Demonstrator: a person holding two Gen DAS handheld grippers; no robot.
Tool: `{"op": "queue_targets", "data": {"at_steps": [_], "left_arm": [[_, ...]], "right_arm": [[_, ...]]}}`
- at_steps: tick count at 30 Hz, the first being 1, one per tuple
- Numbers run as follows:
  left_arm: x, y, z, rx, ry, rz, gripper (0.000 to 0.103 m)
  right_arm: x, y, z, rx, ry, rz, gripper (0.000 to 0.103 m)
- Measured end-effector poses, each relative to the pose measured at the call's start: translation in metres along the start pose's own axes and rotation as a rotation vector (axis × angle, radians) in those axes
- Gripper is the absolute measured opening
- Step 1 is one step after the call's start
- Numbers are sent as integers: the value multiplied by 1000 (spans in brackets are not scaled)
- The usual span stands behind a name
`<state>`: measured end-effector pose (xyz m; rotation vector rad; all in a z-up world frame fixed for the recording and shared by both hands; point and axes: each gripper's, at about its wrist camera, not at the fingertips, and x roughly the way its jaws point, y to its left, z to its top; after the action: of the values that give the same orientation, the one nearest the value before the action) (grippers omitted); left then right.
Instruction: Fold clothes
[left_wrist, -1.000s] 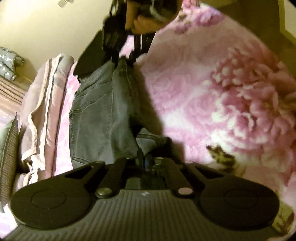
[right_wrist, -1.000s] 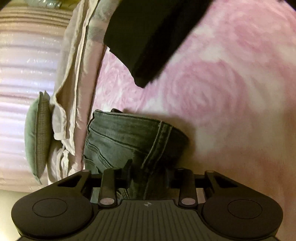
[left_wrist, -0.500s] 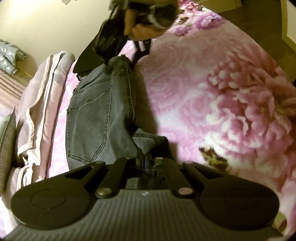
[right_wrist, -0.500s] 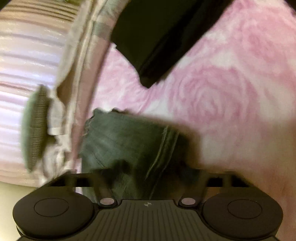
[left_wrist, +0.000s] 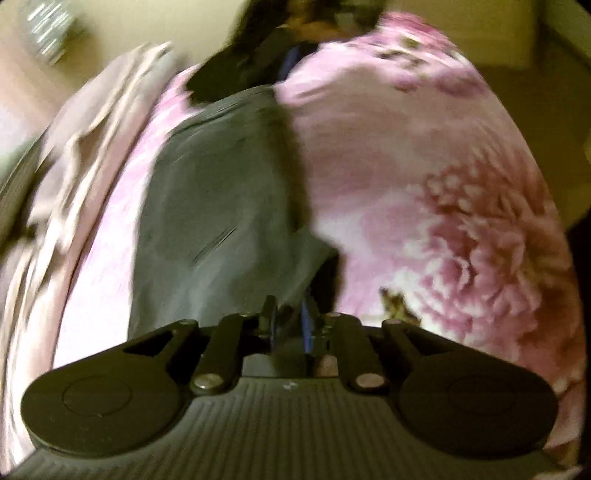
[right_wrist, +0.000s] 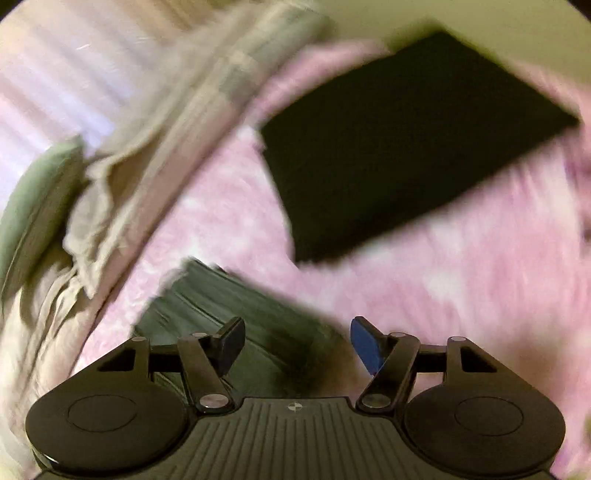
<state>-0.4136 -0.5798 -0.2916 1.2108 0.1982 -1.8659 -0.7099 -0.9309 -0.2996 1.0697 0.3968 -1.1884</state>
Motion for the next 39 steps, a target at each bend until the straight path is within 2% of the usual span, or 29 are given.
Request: {"op": "queue_targets", "data": {"at_steps": [3, 6, 8, 11, 12, 14, 18, 20, 22, 29, 31, 32, 34, 36, 39], "left_arm": [[-4, 41, -22, -222, 74, 110, 12], [11, 87, -52, -436, 199, 225, 12], [22, 113, -74, -555, 273, 270, 12], [20, 129, -103, -630, 336, 326, 12], [15, 130, -110, -637, 348, 340, 13], [-3, 126, -126, -655, 367, 369, 17], [-47, 111, -162, -681, 432, 414, 29], [-67, 104, -181, -650, 468, 438, 35], [-87, 98, -200, -614, 503, 462, 42], [-107, 62, -308, -174, 633, 430, 42], [-104, 51, -339, -58, 625, 408, 42], [-102, 49, -353, -18, 618, 389, 39], [-101, 49, -381, 32, 595, 354, 5], [-118, 59, -397, 25, 515, 362, 3], [-146, 74, -420, 59, 413, 429, 3]], "right_arm": [[14, 46, 5, -194, 41, 89, 67], [51, 98, -8, -412, 175, 147, 67], [83, 124, -22, -529, 249, 138, 67], [134, 139, -33, -587, 302, 71, 67], [144, 139, -33, -563, 302, 63, 67], [148, 143, -33, -537, 278, 43, 69], [114, 168, -53, -615, 179, -26, 73], [93, 182, -70, -642, 130, -53, 92], [73, 200, -96, -664, 116, -43, 93], [44, 261, -207, -714, 188, -37, 93], [38, 278, -239, -727, 210, -39, 93], [34, 287, -255, -733, 221, -40, 93], [28, 304, -287, -746, 244, -42, 93], [21, 321, -319, -758, 266, -43, 93], [12, 345, -360, -774, 299, -47, 93]]}}
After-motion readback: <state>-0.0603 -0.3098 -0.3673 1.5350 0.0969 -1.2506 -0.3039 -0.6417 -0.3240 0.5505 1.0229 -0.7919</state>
